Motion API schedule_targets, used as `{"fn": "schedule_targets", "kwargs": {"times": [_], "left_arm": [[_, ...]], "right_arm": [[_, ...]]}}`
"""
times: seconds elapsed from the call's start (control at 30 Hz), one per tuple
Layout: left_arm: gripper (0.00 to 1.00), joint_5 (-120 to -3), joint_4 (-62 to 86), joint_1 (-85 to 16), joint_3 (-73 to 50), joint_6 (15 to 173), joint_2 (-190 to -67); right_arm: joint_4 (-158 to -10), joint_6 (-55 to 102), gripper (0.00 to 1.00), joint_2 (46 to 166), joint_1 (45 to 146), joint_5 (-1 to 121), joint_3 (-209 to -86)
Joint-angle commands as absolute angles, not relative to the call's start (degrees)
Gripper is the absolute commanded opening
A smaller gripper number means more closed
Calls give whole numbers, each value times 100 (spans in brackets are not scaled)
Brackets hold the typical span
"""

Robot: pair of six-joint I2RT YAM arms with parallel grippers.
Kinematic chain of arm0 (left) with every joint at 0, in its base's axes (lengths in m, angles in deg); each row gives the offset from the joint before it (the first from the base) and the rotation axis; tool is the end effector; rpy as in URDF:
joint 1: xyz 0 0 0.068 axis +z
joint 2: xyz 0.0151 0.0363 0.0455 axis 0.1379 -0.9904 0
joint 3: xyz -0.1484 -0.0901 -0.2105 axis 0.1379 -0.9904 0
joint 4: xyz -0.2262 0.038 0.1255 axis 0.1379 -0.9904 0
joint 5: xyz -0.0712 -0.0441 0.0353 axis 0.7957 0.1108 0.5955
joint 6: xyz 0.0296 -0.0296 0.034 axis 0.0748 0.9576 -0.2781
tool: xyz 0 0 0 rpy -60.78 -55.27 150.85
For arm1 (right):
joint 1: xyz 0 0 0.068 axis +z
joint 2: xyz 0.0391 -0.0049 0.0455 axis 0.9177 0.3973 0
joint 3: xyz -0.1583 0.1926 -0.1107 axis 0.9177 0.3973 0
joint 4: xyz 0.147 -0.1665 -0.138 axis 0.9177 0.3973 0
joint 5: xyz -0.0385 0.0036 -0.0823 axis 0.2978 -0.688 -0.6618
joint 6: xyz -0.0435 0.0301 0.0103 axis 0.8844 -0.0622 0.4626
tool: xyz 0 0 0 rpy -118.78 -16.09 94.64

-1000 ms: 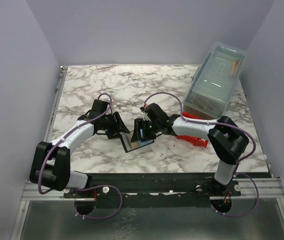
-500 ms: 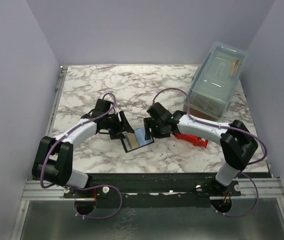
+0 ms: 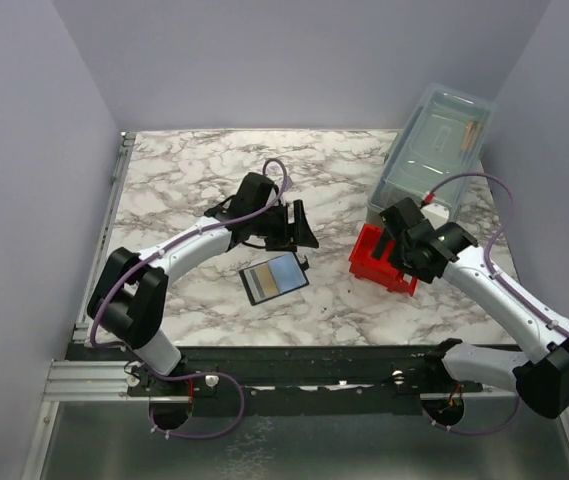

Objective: Put the credit cards into the card holder
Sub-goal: Pick up the credit card from the storage box.

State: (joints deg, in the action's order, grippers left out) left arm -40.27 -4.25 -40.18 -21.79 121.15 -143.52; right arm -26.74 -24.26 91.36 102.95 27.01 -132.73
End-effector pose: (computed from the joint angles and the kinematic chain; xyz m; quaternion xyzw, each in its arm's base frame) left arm 0.2809 -0.1979 0.2400 0.0546 0.8910 -0.4131 0.1801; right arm 0.1800 0.1140 0.2967 0.1975 0.9307 0.0128 0.3075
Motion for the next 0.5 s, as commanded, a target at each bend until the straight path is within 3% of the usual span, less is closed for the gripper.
{"fn": "schedule_targets", "kwargs": {"times": [0.0,0.17,0.47], "left_arm": [[78,-3694,-201,-4257,-1884,11891,-14668],[86,-3340,-106,-4440,-1913,11846,-14766],[87,-3195,-104,-4483,-1994,11715,-14681]], "right_arm": [[-2532,-2458,95,9155,9497,2250,-12763],[-2727,-2383,95,9713,9012,1962,-12499],[-3539,-1882,93,10340,8664,1991,-12327]]}}
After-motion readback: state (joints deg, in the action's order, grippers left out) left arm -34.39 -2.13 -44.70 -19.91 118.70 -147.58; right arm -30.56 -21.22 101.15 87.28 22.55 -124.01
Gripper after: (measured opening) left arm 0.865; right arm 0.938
